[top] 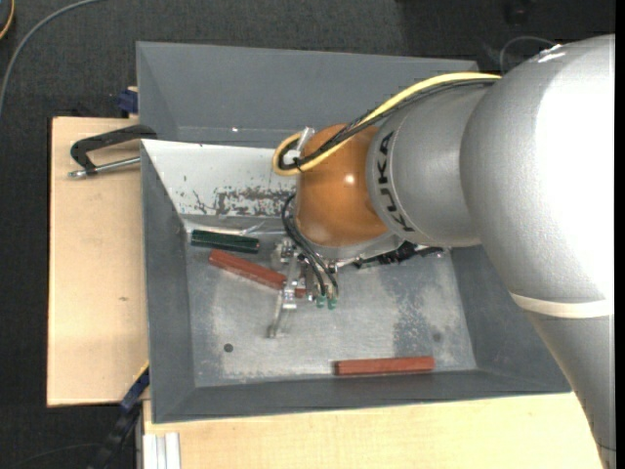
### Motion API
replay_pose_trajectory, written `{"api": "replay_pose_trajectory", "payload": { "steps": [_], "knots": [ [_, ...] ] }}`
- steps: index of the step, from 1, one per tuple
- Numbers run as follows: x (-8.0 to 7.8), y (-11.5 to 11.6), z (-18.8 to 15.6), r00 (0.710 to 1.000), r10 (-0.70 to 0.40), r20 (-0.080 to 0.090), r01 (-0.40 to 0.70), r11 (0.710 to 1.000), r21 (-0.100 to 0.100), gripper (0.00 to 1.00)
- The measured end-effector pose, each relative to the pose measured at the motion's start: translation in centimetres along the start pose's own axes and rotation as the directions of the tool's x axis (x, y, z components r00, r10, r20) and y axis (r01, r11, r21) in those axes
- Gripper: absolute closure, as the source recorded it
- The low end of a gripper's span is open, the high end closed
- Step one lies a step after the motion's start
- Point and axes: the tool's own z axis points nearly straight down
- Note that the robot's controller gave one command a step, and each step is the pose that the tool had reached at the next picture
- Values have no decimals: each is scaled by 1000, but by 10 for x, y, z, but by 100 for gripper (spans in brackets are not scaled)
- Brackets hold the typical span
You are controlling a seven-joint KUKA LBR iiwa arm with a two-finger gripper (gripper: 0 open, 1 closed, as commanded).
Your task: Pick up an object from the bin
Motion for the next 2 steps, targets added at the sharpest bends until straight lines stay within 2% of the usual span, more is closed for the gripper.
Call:
{"api": "replay_pose_trajectory", "payload": {
  "steps": [1,2],
  "knots": [
    [-2,2,-5,1000,0,7,0,1000,-4,100],
    [-20,-37,-157,998,-54,22,54,999,-4,100]
  ]
}}
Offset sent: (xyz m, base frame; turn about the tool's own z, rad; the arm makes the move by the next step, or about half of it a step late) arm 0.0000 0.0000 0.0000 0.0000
